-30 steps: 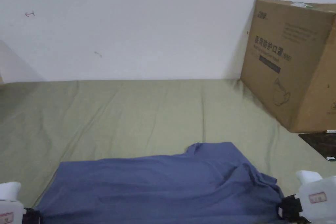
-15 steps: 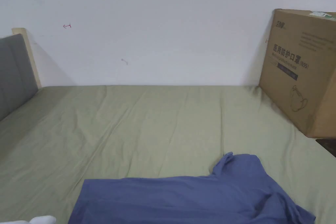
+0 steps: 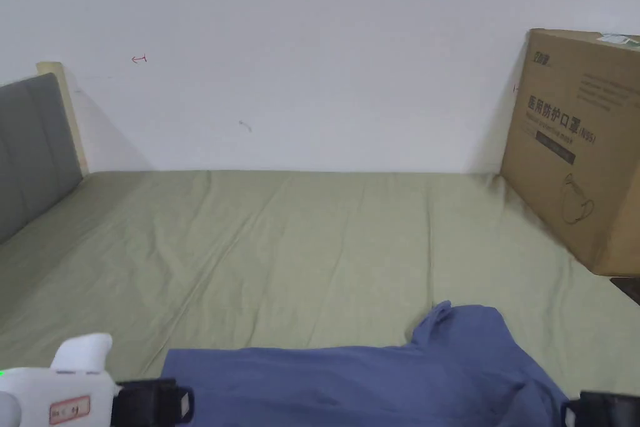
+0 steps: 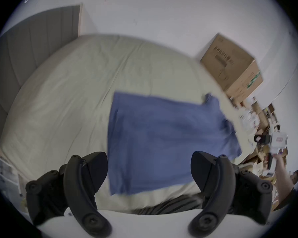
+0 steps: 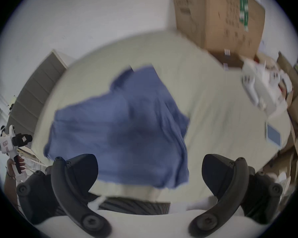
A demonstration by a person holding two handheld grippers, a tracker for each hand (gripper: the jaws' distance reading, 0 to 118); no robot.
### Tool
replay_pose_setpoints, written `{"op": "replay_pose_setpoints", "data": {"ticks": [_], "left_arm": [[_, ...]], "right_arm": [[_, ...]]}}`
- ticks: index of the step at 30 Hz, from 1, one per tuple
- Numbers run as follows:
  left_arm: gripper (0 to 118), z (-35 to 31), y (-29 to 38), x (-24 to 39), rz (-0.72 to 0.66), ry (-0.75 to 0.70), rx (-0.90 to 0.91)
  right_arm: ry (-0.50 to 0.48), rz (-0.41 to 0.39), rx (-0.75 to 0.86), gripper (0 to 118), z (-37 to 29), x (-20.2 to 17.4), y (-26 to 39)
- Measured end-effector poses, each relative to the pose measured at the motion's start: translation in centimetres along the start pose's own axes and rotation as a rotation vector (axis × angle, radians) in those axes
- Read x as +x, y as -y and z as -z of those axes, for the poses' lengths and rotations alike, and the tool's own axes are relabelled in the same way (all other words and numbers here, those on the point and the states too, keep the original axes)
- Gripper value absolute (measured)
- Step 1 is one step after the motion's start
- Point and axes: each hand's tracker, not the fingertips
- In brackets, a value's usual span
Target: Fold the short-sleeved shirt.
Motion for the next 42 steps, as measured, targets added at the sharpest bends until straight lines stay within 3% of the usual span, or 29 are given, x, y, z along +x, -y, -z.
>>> {"op": "replay_pose_setpoints", "data": {"ticks": [4, 6, 9, 10, 11, 12, 13, 15, 16, 17, 19, 21, 25, 26, 27, 28, 29, 30, 31, 35, 38, 40, 42], "left_arm": [[103, -3.0, -1.7, 6.9, 0.132, -0.043, 0.365], [103, -3.4, -1.5, 9.2, 0.218, -0.125, 0.522], [101, -3.1, -1.1, 11.2, 0.220, -0.142, 0.621], [94, -3.0, -0.7, 11.3, 0.195, -0.123, 0.640], [72, -2.9, -0.6, 11.4, 0.166, -0.101, 0.662], [20, -2.9, -0.3, 11.4, 0.140, -0.071, 0.680], [0, -2.7, -0.1, 11.5, 0.141, -0.087, 0.672], [0, -2.3, 0.0, 11.8, 0.178, -0.152, 0.657], [0, -2.2, -0.3, 11.4, 0.187, -0.103, 0.634], [0, -1.8, -0.9, 11.0, 0.184, -0.070, 0.592], [0, -0.7, -3.3, 9.7, 0.181, -0.132, 0.502], [0, 2.1, -6.7, 7.1, 0.140, -0.122, 0.267], [0, 11.8, -10.6, -0.5, -0.083, -0.032, -0.305], [1, 13.4, -10.5, -1.6, -0.030, -0.100, -0.335], [11, 14.7, -10.5, -2.5, 0.047, -0.175, -0.336], [31, 15.8, -10.7, -3.1, 0.106, -0.247, -0.336], [67, 17.0, -10.8, -3.9, 0.136, -0.292, -0.341], [112, 18.1, -10.8, -4.8, 0.113, -0.293, -0.345], [118, 18.7, -10.5, -5.4, 0.093, -0.275, -0.328], [115, 22.1, -10.0, -7.9, -0.002, -0.258, -0.297], [116, 25.5, -8.0, -9.3, 0.015, -0.279, -0.412], [118, 25.4, -7.3, -8.4, 0.124, -0.250, -0.375], [118, 26.1, -7.1, -8.8, 0.072, -0.259, -0.370]], "right_arm": [[-0.103, -0.046, 0.450, 118, -2.8, -3.8, -1.5], [-0.035, -0.072, 0.615, 118, -3.1, -5.8, -1.5], [-0.032, -0.048, 0.722, 114, -2.2, -6.4, -1.2], [-0.068, -0.035, 0.723, 106, -1.9, -6.6, -1.0], [-0.073, -0.021, 0.727, 82, -1.6, -6.9, -0.7], [-0.069, -0.016, 0.733, 17, -1.3, -7.1, -0.5], [-0.068, -0.018, 0.723, 0, -0.9, -7.3, -0.5], [-0.102, 0.010, 0.695, 0, -0.2, -6.8, -0.3], [-0.180, 0.013, 0.662, 0, 0.2, -6.6, -0.5], [-0.197, 0.002, 0.642, 0, 0.8, -6.5, -0.6], [-0.132, -0.025, 0.645, 0, 1.7, -6.3, -0.5], [-0.144, -0.037, 0.629, 0, 2.5, -6.1, -0.9], [-0.161, -0.067, 0.544, 0, 4.9, -5.4, -1.1], [-0.189, -0.072, 0.515, 0, 5.5, -5.2, -1.0], [-0.213, -0.066, 0.492, 0, 6.1, -4.9, -0.9], [-0.222, -0.058, 0.480, 0, 6.4, -4.9, -0.8], [-0.217, -0.048, 0.478, 0, 6.8, -4.7, -0.7], [-0.212, -0.037, 0.473, 0, 7.2, -4.5, -0.5], [-0.214, -0.017, 0.475, 0, 7.6, -4.2, -0.4], [-0.243, 0.117, 0.536, 0, 8.6, -2.6, -0.7], [-0.319, 0.232, 0.384, 0, 10.3, -1.7, -2.1], [-0.373, 0.263, 0.360, 0, 11.0, -1.0, -2.6], [-0.409, 0.269, 0.361, 0, 11.2, -0.8, -2.9]]}}
